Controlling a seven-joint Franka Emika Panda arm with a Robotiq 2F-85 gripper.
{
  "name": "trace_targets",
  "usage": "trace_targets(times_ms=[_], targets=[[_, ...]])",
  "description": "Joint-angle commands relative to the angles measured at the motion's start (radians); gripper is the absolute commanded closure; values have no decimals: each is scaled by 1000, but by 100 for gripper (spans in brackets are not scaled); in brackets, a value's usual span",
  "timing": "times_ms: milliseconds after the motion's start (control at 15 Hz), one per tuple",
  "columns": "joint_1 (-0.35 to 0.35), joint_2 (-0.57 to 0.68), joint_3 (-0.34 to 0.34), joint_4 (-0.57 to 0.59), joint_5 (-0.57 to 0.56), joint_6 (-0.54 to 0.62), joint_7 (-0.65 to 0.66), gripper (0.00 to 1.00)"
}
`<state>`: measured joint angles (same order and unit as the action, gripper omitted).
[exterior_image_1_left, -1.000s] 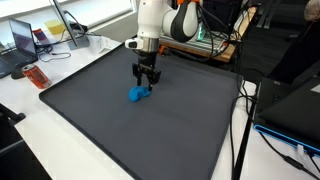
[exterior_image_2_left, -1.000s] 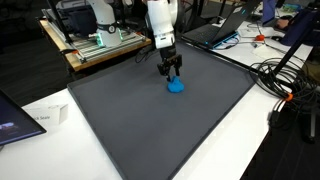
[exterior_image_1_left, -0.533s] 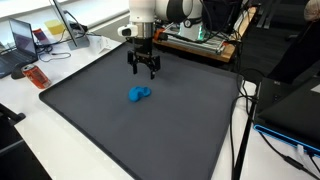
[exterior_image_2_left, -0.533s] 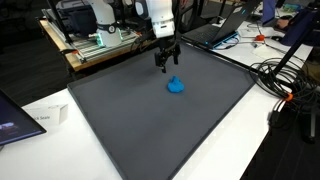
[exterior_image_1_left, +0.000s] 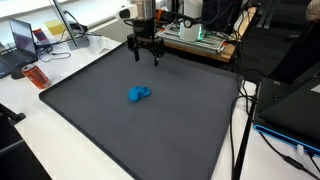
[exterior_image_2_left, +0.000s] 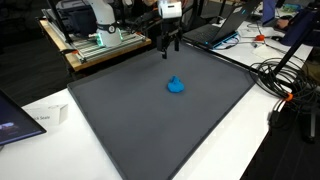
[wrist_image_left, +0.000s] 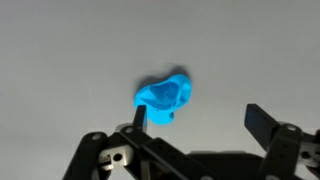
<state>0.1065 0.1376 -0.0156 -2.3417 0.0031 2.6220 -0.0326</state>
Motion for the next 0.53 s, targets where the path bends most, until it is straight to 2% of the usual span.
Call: trace_targets(times_ms=[0, 467], targets=[[18, -9, 23, 82, -104, -142, 157, 0], [72, 69, 67, 281, -214, -363, 422, 0]])
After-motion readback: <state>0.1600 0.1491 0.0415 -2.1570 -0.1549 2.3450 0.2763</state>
